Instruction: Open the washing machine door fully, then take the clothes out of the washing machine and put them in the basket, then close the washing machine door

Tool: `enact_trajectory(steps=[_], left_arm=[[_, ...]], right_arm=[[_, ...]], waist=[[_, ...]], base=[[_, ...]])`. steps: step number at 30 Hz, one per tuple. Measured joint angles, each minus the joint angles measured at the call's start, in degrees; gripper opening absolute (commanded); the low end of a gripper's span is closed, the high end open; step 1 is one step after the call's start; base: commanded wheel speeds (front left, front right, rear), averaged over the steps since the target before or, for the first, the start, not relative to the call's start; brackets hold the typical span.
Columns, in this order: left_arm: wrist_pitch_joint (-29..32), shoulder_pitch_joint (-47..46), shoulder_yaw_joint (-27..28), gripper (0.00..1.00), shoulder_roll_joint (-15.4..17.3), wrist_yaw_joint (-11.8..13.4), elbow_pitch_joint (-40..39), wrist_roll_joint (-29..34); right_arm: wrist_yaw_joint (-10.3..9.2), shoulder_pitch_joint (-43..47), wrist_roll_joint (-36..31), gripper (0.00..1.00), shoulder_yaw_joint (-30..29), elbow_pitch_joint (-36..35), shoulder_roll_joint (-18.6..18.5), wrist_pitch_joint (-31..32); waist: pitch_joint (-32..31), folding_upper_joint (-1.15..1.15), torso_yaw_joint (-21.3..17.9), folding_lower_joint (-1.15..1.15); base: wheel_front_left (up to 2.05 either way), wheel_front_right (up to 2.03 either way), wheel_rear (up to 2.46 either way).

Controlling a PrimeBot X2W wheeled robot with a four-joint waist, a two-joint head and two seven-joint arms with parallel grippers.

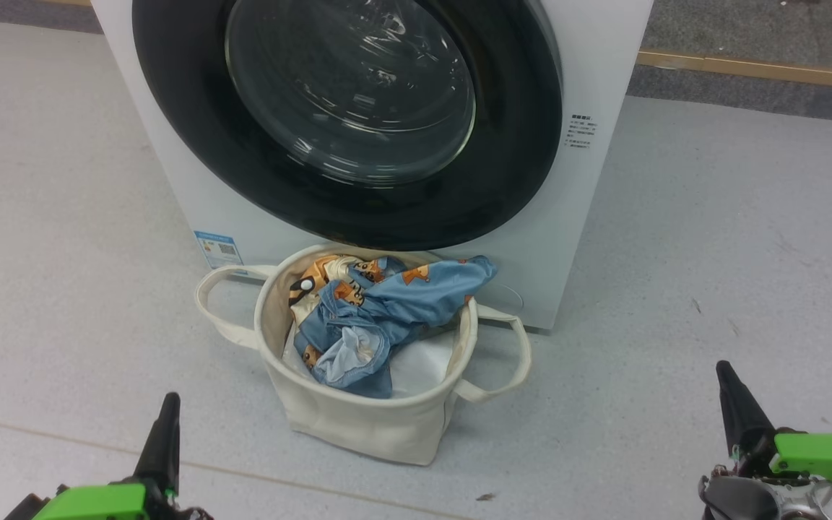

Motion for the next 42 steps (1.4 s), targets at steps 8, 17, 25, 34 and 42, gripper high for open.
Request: enact_trajectory(steps=[8, 17, 25, 34, 42], left_arm=[[0.0, 0.0, 0.0, 0.0, 0.0, -0.01, -0.01, 0.0], [0.0, 0.0, 0.0, 0.0, 0.0, -0.01, -0.01, 0.0], [0.0, 0.0, 0.0, 0.0, -0.01, -0.01, -0.01, 0.0], [0.0, 0.0, 0.0, 0.0, -0.01, -0.01, -0.01, 0.0], [0.0, 0.0, 0.0, 0.0, -0.01, -0.01, -0.01, 0.0]], right_arm=[[0.0, 0.0, 0.0, 0.0, 0.0, -0.02, 0.0, 0.0], [0.0, 0.0, 0.0, 0.0, -0.01, -0.03, 0.0, 0.0], [0.0, 0.0, 0.0, 0.0, -0.01, -0.03, 0.0, 0.0], [0.0, 0.0, 0.0, 0.0, -0.01, -0.03, 0.0, 0.0], [0.0, 0.0, 0.0, 0.0, -0.01, -0.03, 0.01, 0.0]], waist=[[0.0, 0.0, 0.0, 0.0], [0.0, 0.0, -0.01, 0.0], [0.0, 0.0, -0.01, 0.0], [0.0, 0.0, -0.01, 0.0], [0.0, 0.0, -0.01, 0.0]], base=[[0.0, 0.0, 0.0], [0.0, 0.0, 0.0], [0.0, 0.0, 0.0], [0.0, 0.0, 0.0], [0.0, 0.0, 0.0]])
